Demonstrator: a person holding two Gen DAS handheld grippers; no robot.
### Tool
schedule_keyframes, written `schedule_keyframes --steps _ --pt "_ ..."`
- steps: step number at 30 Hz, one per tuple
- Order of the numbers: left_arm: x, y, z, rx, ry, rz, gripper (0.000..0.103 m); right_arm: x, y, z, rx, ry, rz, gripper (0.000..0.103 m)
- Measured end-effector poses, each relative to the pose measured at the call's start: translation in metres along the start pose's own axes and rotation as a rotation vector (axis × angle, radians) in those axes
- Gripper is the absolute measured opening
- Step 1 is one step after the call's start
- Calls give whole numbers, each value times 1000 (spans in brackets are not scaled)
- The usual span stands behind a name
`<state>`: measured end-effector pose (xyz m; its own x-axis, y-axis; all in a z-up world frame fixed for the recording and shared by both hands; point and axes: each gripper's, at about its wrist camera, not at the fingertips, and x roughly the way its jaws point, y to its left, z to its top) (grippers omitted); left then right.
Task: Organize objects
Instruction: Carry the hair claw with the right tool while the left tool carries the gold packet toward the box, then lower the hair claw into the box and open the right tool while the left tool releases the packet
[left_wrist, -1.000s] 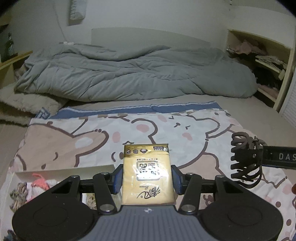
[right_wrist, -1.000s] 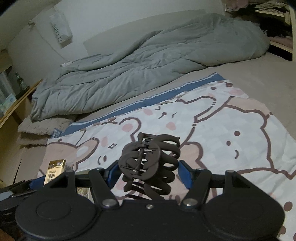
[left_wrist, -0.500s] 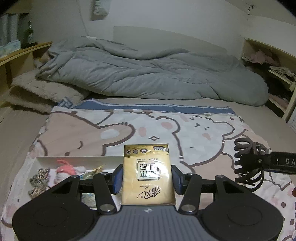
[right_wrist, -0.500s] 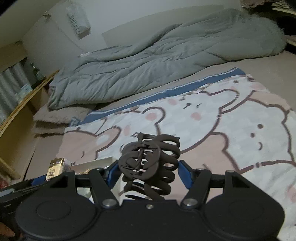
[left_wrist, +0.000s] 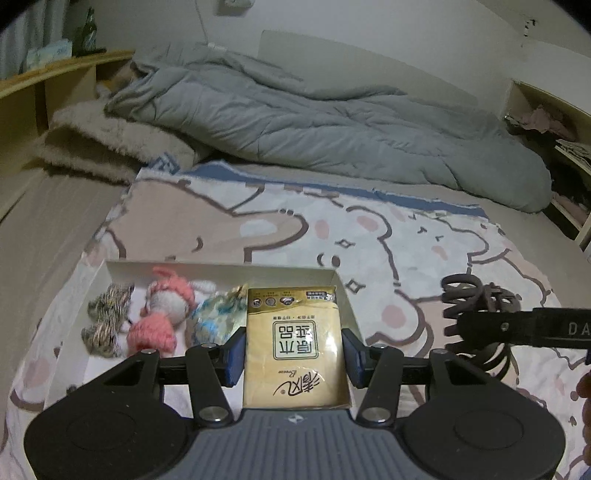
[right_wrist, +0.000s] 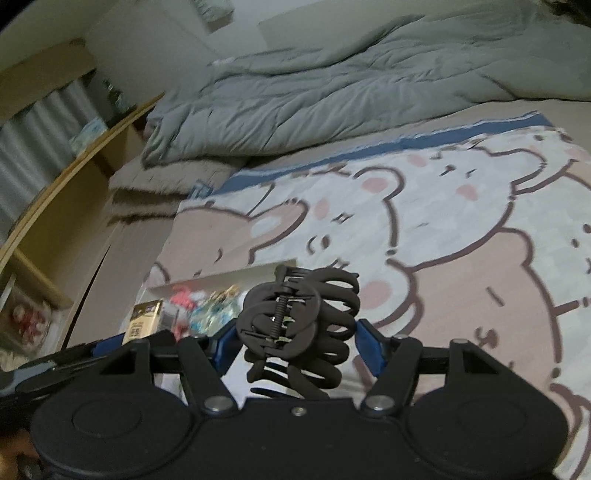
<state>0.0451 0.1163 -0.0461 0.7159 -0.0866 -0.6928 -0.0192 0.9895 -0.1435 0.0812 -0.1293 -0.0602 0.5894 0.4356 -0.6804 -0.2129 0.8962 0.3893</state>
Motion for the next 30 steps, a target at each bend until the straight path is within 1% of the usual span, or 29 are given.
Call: schedule_keyframes --steps 4,9,13,16,18,21,23,24,25,27,30 --pt "2 13 -11 -27 26 3 53 13 11 -10 -6 47 23 67" --pt "13 25 -27 -39 85 17 53 31 24 -26 -8 128 63 67" --pt "22 30 -37 -42 128 21 53 44 35 -40 -35 174 65 67" --pt "28 34 -43 -49 159 19 53 51 41 -47 -40 196 61 67" --pt "33 37 -46 -75 186 15 53 56 43 -50 -38 207 60 67" --pt "36 37 -47 -64 187 31 53 62 46 -51 -41 211 60 67" --pt "38 37 -47 -60 190 35 55 68 47 -52 -43 222 76 68" --pt "39 38 -47 -62 200 41 61 71 47 -52 -41 235 81 68" --pt "40 38 -48 -64 208 52 67 72 47 -53 -36 240 73 71" --pt "42 39 -49 -51 215 60 69 73 45 -53 -27 238 44 81" --pt "42 40 -49 -51 219 61 69 72 40 -50 -21 231 40 82"
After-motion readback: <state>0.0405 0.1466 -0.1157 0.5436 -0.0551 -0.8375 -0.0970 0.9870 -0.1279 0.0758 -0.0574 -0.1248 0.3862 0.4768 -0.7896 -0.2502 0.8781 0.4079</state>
